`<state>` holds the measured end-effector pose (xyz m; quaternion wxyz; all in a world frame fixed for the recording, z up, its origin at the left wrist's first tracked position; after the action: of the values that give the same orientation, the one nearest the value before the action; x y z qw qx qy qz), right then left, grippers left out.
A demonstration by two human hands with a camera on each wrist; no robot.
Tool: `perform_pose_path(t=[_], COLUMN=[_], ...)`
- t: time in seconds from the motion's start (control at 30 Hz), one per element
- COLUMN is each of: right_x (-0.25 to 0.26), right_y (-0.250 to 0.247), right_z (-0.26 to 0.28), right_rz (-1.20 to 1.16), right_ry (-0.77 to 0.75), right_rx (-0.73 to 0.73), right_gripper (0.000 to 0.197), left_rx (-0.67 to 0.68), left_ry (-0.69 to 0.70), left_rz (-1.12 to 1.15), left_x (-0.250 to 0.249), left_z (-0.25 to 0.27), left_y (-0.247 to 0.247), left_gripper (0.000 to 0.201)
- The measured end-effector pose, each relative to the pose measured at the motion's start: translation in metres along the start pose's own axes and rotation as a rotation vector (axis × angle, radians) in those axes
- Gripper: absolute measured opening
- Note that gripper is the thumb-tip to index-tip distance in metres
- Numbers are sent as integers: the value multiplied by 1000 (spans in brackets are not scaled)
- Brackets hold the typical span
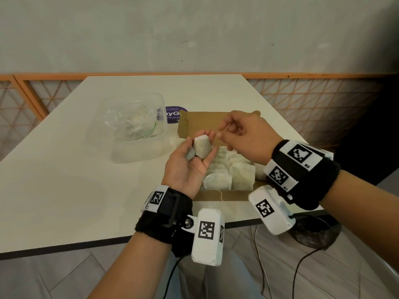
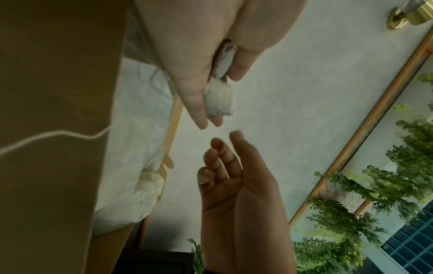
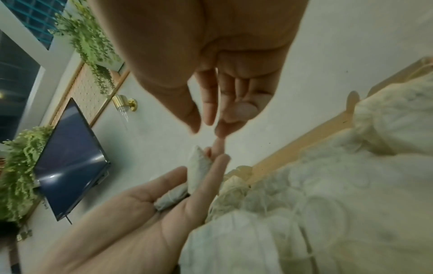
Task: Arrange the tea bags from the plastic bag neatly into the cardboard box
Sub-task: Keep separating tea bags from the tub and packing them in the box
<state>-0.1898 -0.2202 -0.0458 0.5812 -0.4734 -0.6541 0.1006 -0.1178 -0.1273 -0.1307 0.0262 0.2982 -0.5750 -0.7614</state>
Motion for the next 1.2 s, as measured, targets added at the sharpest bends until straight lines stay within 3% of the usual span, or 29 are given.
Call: perform_pose_path(t=[0.13,0.23,0.37,0.47,0.7,0.93,1.07,1.2], right_x=[0,-7,-5,-8,-18,-25,-23,-29], right_y=[23,19,4,1,9,3,3,-8], right_z=[1,-2,-1,2,6,10,9,9], right_rz=[36,-39,-500,-718,-580,-467,-433,-376], right_ry=[-6,34,121,189,206,220,209,205], right_rx=[182,153,93,56,33,66,134,77], right_gripper=[20,11,11,14,14,9,20,10], left_rx=[20,-11,-71,-51,60,8,0,-56], left_ry=[-62,-88,-55,-37,-8,51,52,45], left_rz=[-59,-146,-156,-143,-346,-300,-416,-370], left_x=[5,6,5,6,7,2,4,3], left_z=[-1,0,-3,-4,-1,-2,1,0], left_y=[0,-4,-7,-2,5,1,5,3], left_gripper=[37,33,25,38,13,22,10,6])
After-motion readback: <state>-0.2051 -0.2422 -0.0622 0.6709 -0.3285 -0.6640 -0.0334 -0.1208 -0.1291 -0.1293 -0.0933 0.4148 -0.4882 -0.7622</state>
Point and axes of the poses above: each hand's wrist, its own z-axis away from the middle knuckle, its own y-axis out of the palm, x = y × z, the point moved 6 cm from there along -z, towards the middle knuckle, and after that the axes turned 7 degrees about -y, right-handed, at the moved point
